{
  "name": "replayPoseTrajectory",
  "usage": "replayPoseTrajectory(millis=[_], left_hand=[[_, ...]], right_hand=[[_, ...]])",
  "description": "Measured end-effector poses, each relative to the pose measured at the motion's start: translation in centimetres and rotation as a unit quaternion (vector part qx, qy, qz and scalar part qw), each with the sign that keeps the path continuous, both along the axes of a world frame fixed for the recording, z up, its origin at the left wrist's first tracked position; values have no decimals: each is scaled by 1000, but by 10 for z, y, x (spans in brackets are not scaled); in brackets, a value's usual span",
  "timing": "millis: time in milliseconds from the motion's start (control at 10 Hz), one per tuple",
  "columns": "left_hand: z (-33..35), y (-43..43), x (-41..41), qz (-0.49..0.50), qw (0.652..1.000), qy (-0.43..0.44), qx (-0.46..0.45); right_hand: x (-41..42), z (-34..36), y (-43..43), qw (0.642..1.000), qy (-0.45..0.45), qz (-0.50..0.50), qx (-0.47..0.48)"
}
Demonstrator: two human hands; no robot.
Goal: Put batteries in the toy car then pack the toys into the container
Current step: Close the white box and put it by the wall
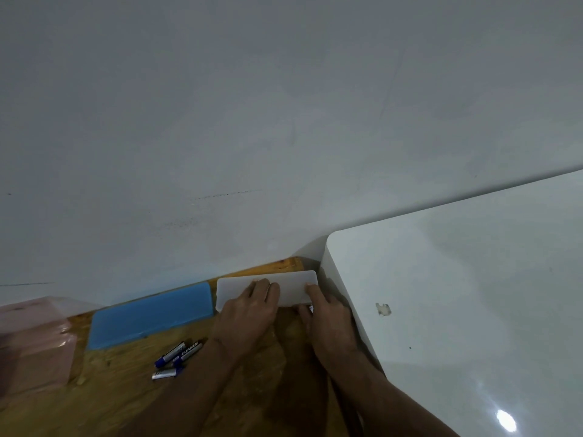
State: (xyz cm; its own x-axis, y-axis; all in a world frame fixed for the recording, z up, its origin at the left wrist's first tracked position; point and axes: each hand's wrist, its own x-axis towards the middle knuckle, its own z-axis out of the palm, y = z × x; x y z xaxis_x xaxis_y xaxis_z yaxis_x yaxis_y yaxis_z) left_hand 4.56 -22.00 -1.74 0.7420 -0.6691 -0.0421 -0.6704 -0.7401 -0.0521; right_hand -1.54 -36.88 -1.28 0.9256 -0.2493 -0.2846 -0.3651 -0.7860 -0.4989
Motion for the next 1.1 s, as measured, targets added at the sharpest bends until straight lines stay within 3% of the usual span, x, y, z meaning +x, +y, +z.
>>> replayPoseTrajectory(millis=[100,200,400,600,900,1100], left_hand=[[-2,6,3,11,999,4,-41],[3,11,4,4,1000,6,-27],[14,6,7,-55,996,-11,73],[21,-8,7,-115,985,-68,112],[37,-10,6,-116,978,1,171],[24,4,9,-72,991,41,102]], right_hand=[[-1,-1,-1,1000,-1,2,12],[0,-3,-2,1000,9,3,10],[0,-5,-1,1000,1,15,-7],[0,-5,1,999,-26,-14,29],[3,-5,-4,996,-43,-47,63],[2,-6,1,982,-57,-138,120]])
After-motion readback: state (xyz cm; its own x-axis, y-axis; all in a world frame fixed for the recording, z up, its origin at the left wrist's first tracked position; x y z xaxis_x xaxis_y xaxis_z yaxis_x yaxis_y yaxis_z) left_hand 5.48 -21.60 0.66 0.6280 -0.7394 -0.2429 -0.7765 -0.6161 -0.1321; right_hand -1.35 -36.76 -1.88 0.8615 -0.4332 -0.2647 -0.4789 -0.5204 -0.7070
